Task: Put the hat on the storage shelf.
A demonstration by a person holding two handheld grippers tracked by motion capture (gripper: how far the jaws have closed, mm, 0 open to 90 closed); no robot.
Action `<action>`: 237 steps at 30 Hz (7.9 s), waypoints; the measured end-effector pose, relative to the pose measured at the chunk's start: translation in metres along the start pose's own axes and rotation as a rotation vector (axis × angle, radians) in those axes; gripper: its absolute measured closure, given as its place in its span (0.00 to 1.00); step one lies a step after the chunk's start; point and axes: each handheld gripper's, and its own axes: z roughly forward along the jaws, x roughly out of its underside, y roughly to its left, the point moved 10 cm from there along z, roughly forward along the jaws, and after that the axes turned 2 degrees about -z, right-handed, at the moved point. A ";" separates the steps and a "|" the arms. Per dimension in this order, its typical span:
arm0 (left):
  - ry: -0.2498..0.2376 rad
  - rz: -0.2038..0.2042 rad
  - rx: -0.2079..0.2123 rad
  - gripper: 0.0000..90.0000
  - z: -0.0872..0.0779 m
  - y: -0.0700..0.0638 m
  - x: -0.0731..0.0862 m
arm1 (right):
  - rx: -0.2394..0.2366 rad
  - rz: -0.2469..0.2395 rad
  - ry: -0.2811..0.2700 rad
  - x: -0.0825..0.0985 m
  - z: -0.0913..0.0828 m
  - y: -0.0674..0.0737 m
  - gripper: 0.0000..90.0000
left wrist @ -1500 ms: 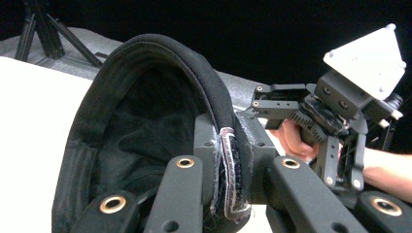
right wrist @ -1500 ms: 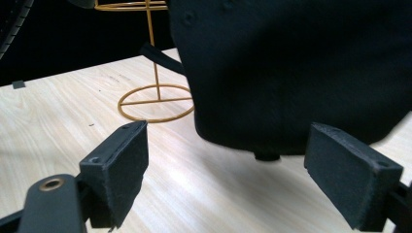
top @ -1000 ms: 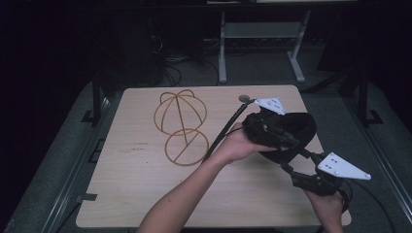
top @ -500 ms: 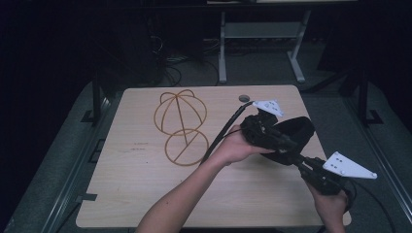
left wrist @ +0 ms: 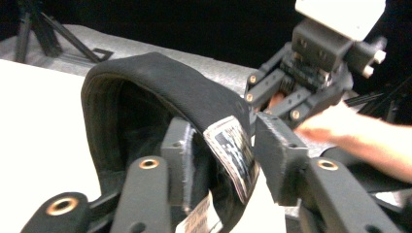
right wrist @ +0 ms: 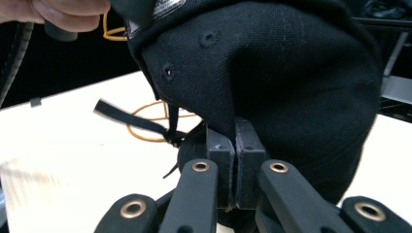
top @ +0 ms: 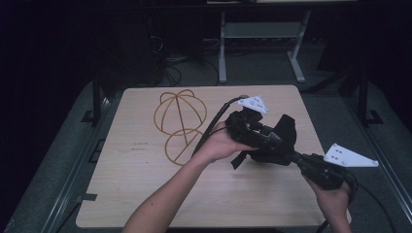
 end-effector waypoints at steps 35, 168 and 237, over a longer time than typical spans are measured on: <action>0.052 0.024 -0.198 0.46 -0.071 0.009 0.130 | -0.097 0.069 0.120 -0.053 -0.012 -0.034 0.98; 0.085 0.044 -0.226 0.35 -0.051 0.016 0.201 | -0.440 -0.055 0.339 -0.179 0.254 0.081 0.35; 0.053 0.017 -0.270 0.32 -0.049 0.022 0.202 | -0.295 0.065 0.258 -0.100 0.135 -0.008 0.28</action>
